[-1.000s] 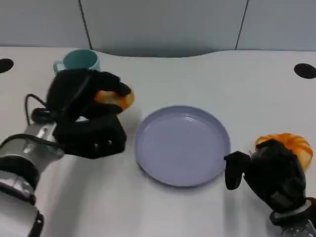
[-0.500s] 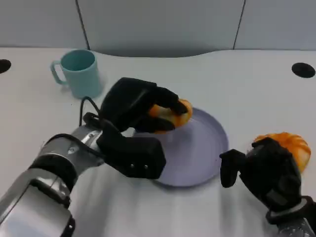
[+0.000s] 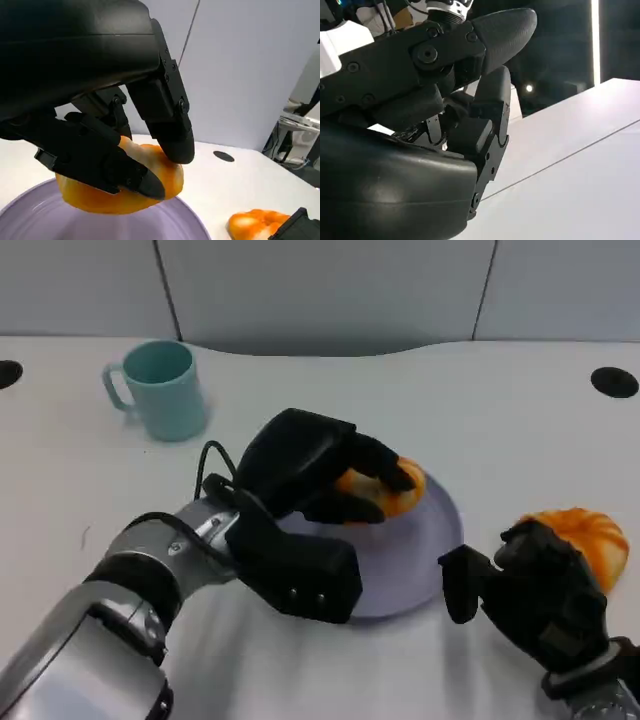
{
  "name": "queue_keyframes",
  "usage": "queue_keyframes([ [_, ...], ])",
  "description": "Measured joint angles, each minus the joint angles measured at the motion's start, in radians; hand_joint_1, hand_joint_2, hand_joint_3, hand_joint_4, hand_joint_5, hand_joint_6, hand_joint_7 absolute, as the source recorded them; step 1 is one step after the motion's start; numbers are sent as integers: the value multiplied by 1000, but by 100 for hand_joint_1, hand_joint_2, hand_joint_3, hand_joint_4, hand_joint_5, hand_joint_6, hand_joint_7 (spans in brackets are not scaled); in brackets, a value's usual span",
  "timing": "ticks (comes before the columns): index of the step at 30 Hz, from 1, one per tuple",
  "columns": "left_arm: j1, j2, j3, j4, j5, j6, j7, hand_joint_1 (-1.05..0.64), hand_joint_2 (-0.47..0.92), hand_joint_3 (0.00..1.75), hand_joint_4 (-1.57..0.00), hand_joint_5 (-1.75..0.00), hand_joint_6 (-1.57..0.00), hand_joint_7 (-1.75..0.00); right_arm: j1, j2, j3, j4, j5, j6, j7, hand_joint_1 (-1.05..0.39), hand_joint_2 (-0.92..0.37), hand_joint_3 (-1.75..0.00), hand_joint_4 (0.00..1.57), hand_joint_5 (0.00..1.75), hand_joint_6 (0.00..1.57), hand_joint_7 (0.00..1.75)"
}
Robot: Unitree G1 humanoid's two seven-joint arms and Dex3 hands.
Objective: Grasp the bread from the table and place it into the plate.
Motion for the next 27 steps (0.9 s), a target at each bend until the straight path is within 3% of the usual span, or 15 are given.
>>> queue_keyframes([
  [3, 0, 0, 5, 0, -5, 29, -76, -71, 79, 1, -42, -31, -58, 0, 1, -5, 3, -3, 0, 14, 4, -52, -91, -3, 68, 152, 91, 59],
  [11, 0, 9, 13, -10, -31, 47, -107, -83, 91, 1, -19, -67, -61, -2, 1, -9, 3, -3, 0, 16, -1, -52, -92, -2, 70, 147, 91, 56],
  [14, 0, 13, 9, -13, -30, 55, -107, -85, 92, 3, -10, -82, -61, -1, 1, -9, 3, -3, 0, 16, -1, -52, -92, -4, 67, 152, 91, 55],
  [19, 0, 17, 21, -15, -45, 54, -118, -86, 92, 11, -1, -91, -60, 0, 1, -10, 3, -2, 0, 11, 5, -51, -91, -2, 68, 152, 92, 58],
  [23, 7, 9, 140, -15, -200, 1, -263, -89, 92, 17, -6, -96, -55, 0, 1, -11, 4, -2, -1, 12, -8, -50, -92, -4, 65, 154, 89, 63],
  [27, 31, -35, 340, -16, -484, -19, -559, -93, 92, 19, -8, -100, -49, 0, 1, -13, 5, -1, -1, 12, -6, -50, -90, -1, 72, 143, 93, 58],
])
